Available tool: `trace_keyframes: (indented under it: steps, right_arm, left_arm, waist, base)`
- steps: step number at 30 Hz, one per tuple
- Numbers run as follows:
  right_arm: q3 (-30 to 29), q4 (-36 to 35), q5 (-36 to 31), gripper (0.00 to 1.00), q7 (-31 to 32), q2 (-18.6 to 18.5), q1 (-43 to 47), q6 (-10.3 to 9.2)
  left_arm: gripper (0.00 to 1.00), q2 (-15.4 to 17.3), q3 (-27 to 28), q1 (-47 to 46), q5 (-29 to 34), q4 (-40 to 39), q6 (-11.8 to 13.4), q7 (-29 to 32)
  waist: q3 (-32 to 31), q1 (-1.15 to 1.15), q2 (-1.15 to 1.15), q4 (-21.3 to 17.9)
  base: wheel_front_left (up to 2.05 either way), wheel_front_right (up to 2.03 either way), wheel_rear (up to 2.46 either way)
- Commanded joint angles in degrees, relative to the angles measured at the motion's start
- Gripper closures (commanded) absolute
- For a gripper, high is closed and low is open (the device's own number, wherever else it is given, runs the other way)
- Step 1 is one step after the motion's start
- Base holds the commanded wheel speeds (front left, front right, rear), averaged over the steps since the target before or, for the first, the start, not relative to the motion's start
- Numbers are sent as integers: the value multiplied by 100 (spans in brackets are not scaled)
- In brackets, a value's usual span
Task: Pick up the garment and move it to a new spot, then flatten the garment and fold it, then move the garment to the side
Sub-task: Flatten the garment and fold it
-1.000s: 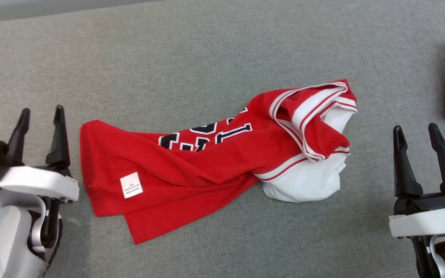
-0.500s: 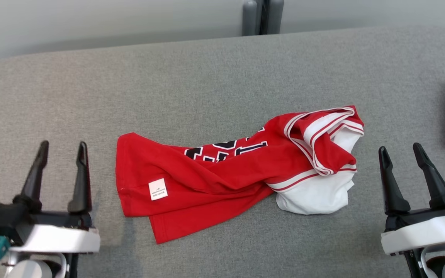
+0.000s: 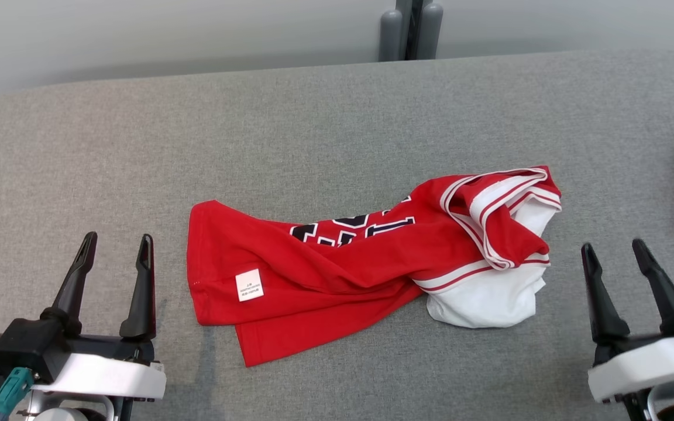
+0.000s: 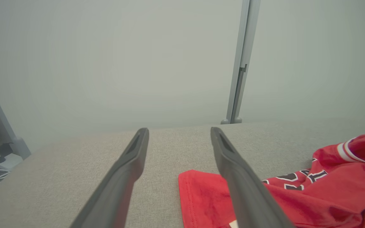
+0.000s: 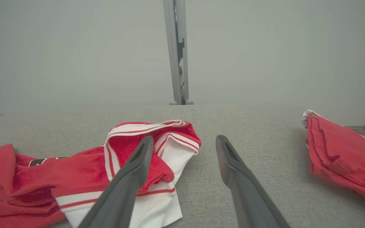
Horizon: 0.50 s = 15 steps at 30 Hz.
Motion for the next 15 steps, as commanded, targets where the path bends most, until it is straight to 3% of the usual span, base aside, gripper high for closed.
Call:
trace_keyframes:
  steps: [1, 8, 15]
  right_arm:
    - [-40, 66, 19, 0, 66, -37, 128, -1]
    - [110, 395, 149, 0, 348, -33, 405, -2]
    - [487, 788, 400, 0, 191, -90, 101, -2]
  left_arm:
    - [0, 10, 10, -100, -44, 25, -37, -29]
    - [0, -77, -15, -264, -69, 111, -85, -89]
    - [0, -135, -66, -479, -57, 206, -156, -129]
  waist:
    - [74, 0, 0, 35]
    - [393, 0, 0, 46]
    - [716, 0, 0, 33]
  base:
    - [0, 0, 0]
    - [0, 0, 0]
    - [0, 0, 0]
